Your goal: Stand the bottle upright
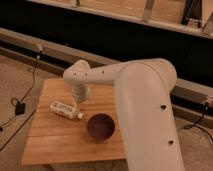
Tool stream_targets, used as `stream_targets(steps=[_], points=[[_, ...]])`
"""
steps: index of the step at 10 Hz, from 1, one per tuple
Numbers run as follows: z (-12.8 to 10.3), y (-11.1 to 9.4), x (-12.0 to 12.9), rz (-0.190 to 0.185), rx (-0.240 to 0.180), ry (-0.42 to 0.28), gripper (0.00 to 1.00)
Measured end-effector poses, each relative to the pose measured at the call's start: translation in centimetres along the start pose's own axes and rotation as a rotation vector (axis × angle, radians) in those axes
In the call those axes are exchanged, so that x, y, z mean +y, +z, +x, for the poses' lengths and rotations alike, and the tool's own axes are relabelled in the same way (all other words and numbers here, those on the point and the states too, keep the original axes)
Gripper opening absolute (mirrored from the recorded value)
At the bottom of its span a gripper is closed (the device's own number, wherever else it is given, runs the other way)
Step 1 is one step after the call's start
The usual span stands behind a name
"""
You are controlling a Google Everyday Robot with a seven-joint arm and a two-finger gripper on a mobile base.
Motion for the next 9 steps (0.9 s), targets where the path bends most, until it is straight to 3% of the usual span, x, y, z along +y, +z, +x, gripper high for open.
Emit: stream_targets(steps=[4, 9], points=[[-2.2, 1.4, 0.9, -0.062, 0.019, -0.169, 0.65], [-2.8, 1.8, 3.6, -0.056, 0.059, -0.415, 0.65]])
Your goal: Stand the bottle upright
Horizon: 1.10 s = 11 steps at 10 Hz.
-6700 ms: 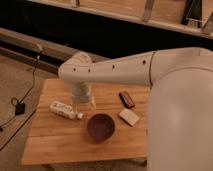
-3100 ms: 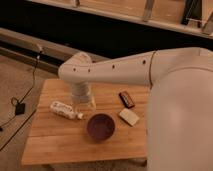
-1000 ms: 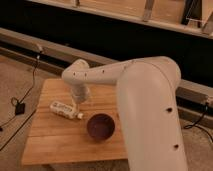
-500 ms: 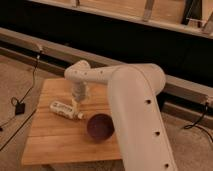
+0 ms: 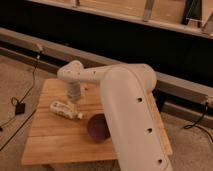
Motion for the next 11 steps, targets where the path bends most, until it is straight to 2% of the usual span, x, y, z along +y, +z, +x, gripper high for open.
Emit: stream_targets(steps=[2, 4, 5, 8, 9, 11], points=[[-1.1, 0.7, 0.7, 0.005, -0.008, -0.075, 0.65], [-2.3, 1.4, 1.2, 0.0, -0.032, -0.109, 0.65], [-2.6, 1.5, 1.2, 0.001, -0.04, -0.111, 0.65], [-4.1, 3.0, 0.4, 0.045, -0.087, -0.106, 0.62], [-4.1, 3.4, 0.3, 0.052, -0.092, -0.109, 0.56], [-3.7, 4.8, -0.6, 0.081, -0.081, -0.131, 0.34]])
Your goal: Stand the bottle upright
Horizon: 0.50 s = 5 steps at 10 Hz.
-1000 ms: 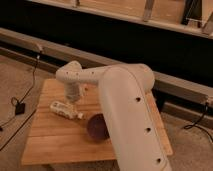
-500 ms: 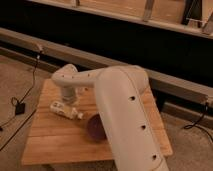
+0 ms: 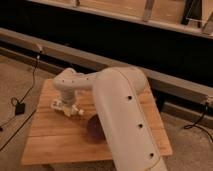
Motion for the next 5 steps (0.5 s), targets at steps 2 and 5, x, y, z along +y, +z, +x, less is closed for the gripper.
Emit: stream_targets(steps=[2, 5], points=[[1.0, 0.6, -1.3, 0.026, 0.029, -0.032, 0.13], [2.9, 0.6, -4.4, 0.066, 0.083, -0.066, 0.0]])
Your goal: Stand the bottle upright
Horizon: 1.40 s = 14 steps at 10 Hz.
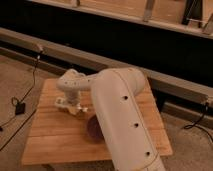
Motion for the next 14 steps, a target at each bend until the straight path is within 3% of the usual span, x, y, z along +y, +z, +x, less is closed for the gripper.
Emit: stream_targets(steps=[3, 7, 12, 14], points=[[1.4, 0.3, -2.4, 0.031, 0.047, -0.091, 0.0], [3.7, 0.9, -4.7, 0.078, 0.149, -0.306, 0.0], [5.2, 1.0, -6.8, 0.19, 0.297, -0.603, 0.0], [5.4, 0.6, -6.8, 0.218, 0.332, -0.667, 0.0]])
